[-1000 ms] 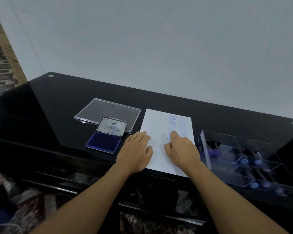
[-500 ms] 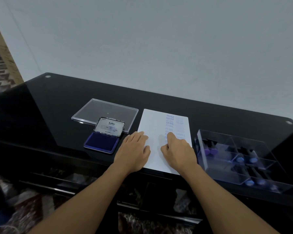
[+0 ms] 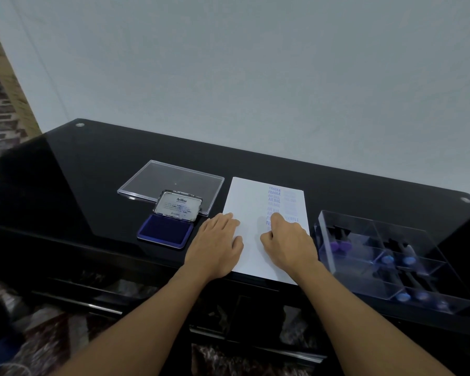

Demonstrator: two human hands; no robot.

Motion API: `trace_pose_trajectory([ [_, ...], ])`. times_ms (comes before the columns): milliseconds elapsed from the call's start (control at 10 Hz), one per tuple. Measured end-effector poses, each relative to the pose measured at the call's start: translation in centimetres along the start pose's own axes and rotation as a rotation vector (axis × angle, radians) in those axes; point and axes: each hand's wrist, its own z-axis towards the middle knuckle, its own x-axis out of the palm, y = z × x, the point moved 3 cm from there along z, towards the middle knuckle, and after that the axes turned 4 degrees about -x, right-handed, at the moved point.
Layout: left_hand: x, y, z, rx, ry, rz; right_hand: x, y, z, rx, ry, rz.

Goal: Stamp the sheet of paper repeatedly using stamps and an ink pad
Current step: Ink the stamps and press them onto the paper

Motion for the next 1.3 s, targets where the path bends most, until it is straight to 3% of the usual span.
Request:
trace_pose_trajectory([
  [200,-0.3,-0.2,-0.1,-0.003,-0.030,-0.025,-0.4,-0.1,0.4,0.026,0.062,-0.011],
  [600,-0.2,0.1,-0.1,-0.010,-0.050,-0.050,-7.5,1.1,1.6,-0.053,-0.140,0.037],
  [1300,0.0,0.3,0.2,-0.019,-0.037,-0.053,-8.1,-0.6,0.7,-0.017,-0.149,0.025],
])
